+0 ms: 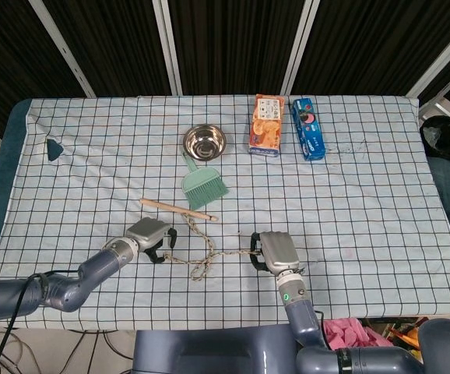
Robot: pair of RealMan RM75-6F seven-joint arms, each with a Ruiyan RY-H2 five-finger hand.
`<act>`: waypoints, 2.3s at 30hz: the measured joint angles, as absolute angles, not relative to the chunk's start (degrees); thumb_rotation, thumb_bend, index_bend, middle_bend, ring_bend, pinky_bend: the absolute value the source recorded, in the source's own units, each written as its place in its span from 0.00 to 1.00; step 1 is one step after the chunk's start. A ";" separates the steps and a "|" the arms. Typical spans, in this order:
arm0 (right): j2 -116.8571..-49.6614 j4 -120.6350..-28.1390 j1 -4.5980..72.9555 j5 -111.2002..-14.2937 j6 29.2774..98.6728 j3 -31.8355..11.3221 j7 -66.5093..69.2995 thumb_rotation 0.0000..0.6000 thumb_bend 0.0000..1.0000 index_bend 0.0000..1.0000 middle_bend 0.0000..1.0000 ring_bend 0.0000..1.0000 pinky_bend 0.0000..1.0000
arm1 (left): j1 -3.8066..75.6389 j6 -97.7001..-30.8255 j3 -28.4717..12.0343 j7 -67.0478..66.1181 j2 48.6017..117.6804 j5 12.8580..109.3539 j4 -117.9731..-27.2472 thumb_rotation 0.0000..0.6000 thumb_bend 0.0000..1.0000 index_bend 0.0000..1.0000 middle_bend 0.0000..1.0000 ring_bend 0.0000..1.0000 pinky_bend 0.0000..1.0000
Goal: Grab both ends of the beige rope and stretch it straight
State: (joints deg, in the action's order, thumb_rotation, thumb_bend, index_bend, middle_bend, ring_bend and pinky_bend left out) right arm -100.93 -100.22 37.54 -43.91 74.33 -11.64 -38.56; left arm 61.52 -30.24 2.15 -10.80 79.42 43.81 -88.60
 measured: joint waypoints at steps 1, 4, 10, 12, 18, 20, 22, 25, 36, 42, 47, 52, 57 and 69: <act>-100.98 -100.14 37.52 -43.91 74.37 -11.66 -38.57 1.00 0.39 0.62 1.00 1.00 1.00 | 61.49 -29.95 2.05 -10.51 79.52 43.82 -88.37 1.00 0.26 0.44 1.00 0.98 0.86; -101.12 -99.80 37.49 -43.66 74.24 -11.80 -38.57 1.00 0.39 0.62 1.00 1.00 1.00 | 61.47 -29.41 1.94 -10.02 80.10 43.96 -87.49 1.00 0.26 0.44 1.00 0.98 0.86; -101.16 -99.71 37.38 -43.89 74.29 -12.07 -38.32 1.00 0.39 0.62 1.00 1.00 1.00 | 61.41 -28.62 1.69 -9.02 81.38 44.42 -86.31 1.00 0.26 0.48 1.00 0.98 0.86; -101.09 -99.80 37.29 -44.14 74.50 -12.18 -38.20 1.00 0.39 0.62 1.00 1.00 1.00 | 61.45 -28.41 1.95 -9.07 81.87 44.60 -85.70 1.00 0.26 0.50 1.00 0.98 0.86; -100.95 -99.88 37.04 -44.39 74.51 -12.25 -37.88 1.00 0.39 0.62 1.00 1.00 1.00 | 61.00 -29.21 1.78 -8.51 83.40 45.29 -84.44 1.00 0.26 0.54 1.00 0.98 0.86; -100.92 -99.84 36.96 -44.43 74.50 -12.32 -37.72 1.00 0.39 0.62 1.00 1.00 1.00 | 60.90 -29.31 1.77 -8.40 83.64 45.44 -84.29 1.00 0.26 0.54 1.00 0.98 0.86; -100.86 -99.83 36.88 -44.46 74.47 -12.36 -37.56 1.00 0.39 0.62 1.00 1.00 1.00 | 60.88 -29.36 1.82 -8.37 83.73 45.45 -84.21 1.00 0.26 0.54 1.00 0.98 0.86; -100.75 -99.78 36.73 -44.43 74.28 -12.39 -37.27 1.00 0.39 0.62 1.00 1.00 1.00 | 60.87 -29.32 1.90 -8.34 83.91 45.48 -84.07 1.00 0.27 0.55 1.00 0.98 0.86; -100.32 -99.76 36.35 -44.34 73.55 -12.62 -36.18 1.00 0.39 0.62 1.00 1.00 1.00 | 61.00 -28.00 1.67 -7.31 84.40 45.76 -83.44 1.00 0.41 0.62 1.00 0.99 0.86; -99.94 -99.86 36.05 -44.36 73.00 -12.64 -35.30 1.00 0.39 0.62 1.00 1.00 1.00 | 61.06 -27.61 1.87 -6.92 84.52 45.41 -82.90 1.00 0.45 0.65 1.00 1.00 0.87; -99.43 -100.25 35.94 -44.66 72.68 -12.80 -34.76 1.00 0.39 0.62 1.00 1.00 1.00 | 61.19 -27.89 1.89 -6.87 84.12 45.01 -83.06 1.00 0.45 0.65 1.00 1.00 0.87; -98.83 -100.82 35.83 -44.77 72.71 -12.92 -34.69 1.00 0.40 0.62 1.00 1.00 1.00 | 61.28 -28.43 1.81 -6.88 83.18 44.75 -83.78 1.00 0.45 0.65 1.00 1.00 0.87; -98.14 -101.68 35.83 -44.98 72.96 -13.19 -34.86 1.00 0.40 0.62 1.00 1.00 1.00 | 61.46 -29.13 1.90 -7.29 81.87 44.59 -84.96 1.00 0.45 0.65 1.00 1.00 0.87; -97.15 -103.31 35.93 -44.57 73.25 -13.15 -35.85 1.00 0.40 0.62 1.00 1.00 1.00 | 61.65 -31.90 2.04 -8.73 79.32 44.10 -88.13 1.00 0.45 0.66 1.00 1.00 0.87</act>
State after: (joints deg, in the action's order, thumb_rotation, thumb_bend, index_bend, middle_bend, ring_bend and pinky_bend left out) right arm -97.15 -103.31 35.93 -44.57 73.25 -13.15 -35.85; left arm 61.65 -31.90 2.04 -8.73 79.32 44.10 -88.13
